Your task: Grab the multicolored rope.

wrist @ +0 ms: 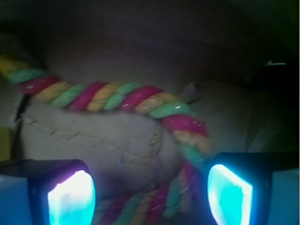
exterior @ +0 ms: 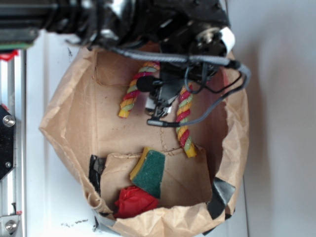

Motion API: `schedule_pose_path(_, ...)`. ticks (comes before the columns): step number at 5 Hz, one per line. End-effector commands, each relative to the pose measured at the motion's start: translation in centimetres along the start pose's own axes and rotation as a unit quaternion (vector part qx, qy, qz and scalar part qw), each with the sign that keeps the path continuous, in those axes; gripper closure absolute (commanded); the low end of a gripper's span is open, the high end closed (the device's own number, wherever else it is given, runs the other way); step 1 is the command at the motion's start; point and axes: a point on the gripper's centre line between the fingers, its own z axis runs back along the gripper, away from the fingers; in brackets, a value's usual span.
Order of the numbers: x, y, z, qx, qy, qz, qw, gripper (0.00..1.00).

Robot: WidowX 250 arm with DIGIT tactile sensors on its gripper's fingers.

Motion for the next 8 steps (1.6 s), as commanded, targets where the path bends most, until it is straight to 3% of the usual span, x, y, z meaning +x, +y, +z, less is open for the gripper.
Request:
schedule_pose_path(1,2.1,2.0,0.0,0.018,-0.013,0.005,1.0,0.0)
schedule_pose_path(2,0.2,-0.3,-1.3,0.029,-0.006,-0.003,1.0,0.0)
schedule_pose_path(5,2.8,1.0,-3.0,0.026,0.001,-0.012,1.0,0.0)
schedule_pose_path(6,3.2,1.6,-2.8,0.024,-0.003,-0.005,1.0,1.0)
schedule_pose_path(8,3.9,3.3,-1.5,0.023,-0.01,0.001,1.0,1.0)
